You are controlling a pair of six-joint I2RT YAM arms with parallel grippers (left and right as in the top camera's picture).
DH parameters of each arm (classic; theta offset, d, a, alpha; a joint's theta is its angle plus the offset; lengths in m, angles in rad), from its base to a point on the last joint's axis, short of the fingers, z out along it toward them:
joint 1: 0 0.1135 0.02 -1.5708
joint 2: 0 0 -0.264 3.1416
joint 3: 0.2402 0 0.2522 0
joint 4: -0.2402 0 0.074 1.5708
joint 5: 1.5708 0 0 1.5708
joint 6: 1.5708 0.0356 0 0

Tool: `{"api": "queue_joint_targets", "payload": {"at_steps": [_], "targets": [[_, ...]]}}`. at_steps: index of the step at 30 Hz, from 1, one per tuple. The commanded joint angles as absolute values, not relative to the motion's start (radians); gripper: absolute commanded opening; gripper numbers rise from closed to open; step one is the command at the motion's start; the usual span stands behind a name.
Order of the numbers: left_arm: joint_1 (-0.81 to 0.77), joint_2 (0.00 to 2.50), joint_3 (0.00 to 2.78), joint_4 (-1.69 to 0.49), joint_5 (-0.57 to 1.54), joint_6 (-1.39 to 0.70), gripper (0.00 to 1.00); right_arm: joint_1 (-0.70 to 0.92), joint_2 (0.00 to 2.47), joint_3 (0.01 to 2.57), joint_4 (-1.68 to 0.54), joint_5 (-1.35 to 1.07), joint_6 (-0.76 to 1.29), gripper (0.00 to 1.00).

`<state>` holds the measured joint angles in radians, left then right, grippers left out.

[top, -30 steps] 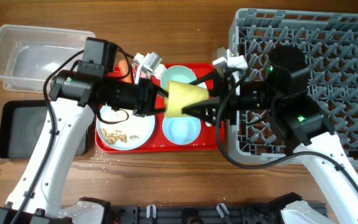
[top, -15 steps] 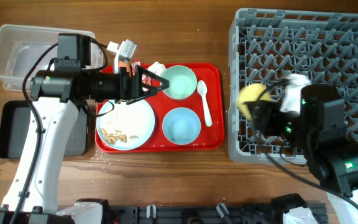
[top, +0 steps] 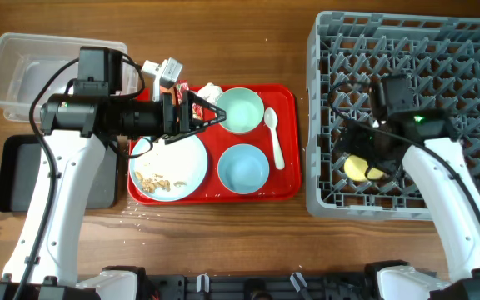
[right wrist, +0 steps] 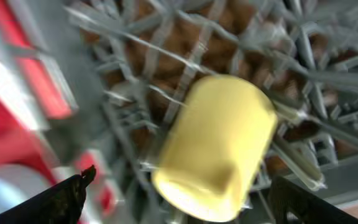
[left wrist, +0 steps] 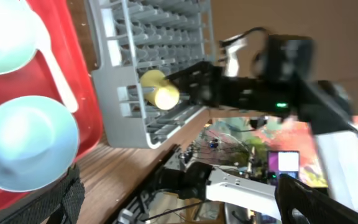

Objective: Sort waste into correct bins and load items into the dishwasher rack
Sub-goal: 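Place the yellow cup in the dish rack with the right gripper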

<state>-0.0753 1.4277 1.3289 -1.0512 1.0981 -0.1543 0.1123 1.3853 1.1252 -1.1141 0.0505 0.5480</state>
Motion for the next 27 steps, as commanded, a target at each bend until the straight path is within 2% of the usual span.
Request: {"api": "queue_joint_targets", "payload": {"at_steps": [1,3,4,6,10,12,15,17,18,19,20,24,27], "targets": [[-0.070,1.419,1.341,-1.064,0.993,-0.142,1.00,0.134,1.306,1.234,-1.060,-0.086,0.441,0.92],[-0.070,1.419,1.341,-1.075,0.961,-0.142,1.00,0.195,1.244,1.234,-0.984,-0.163,0.363,0.84],[-0.070,1.419,1.341,-1.079,0.942,-0.142,1.00,0.235,1.223,1.234,-0.961,-0.177,0.342,0.73],[-0.070,1.415,1.341,-1.086,0.849,-0.181,0.96,0.351,1.209,1.232,-0.934,-0.185,0.339,0.61],[-0.070,1.355,1.356,-1.091,0.611,-0.320,0.90,0.567,1.347,1.184,-0.888,-0.162,0.412,0.57],[-0.070,1.277,1.384,-1.137,0.339,-0.436,0.89,0.620,1.508,1.169,-0.900,-0.144,0.486,0.50],[-0.070,1.146,1.397,-1.177,0.058,-0.501,1.00,0.631,1.716,1.169,-0.876,-0.150,0.529,0.47],[-0.070,1.058,1.397,-1.172,-0.034,-0.503,1.00,0.631,1.844,1.169,-0.839,-0.151,0.526,0.46],[-0.070,1.035,1.397,-1.171,-0.044,-0.503,1.00,0.631,1.878,1.169,-0.833,-0.151,0.525,0.34],[-0.070,1.024,1.397,-1.168,-0.044,-0.503,1.00,0.629,1.889,1.169,-0.835,-0.151,0.524,0.09],[-0.070,1.023,1.397,-1.168,-0.043,-0.503,1.00,0.628,1.882,1.172,-0.842,-0.150,0.524,0.04],[-0.070,1.050,1.397,-1.120,-0.043,-0.506,1.00,0.625,1.762,1.209,-0.878,-0.041,0.557,0.04],[-0.070,1.079,1.397,-1.122,-0.043,-0.506,1.00,0.579,1.517,1.234,-0.950,0.273,0.585,0.04]]}}
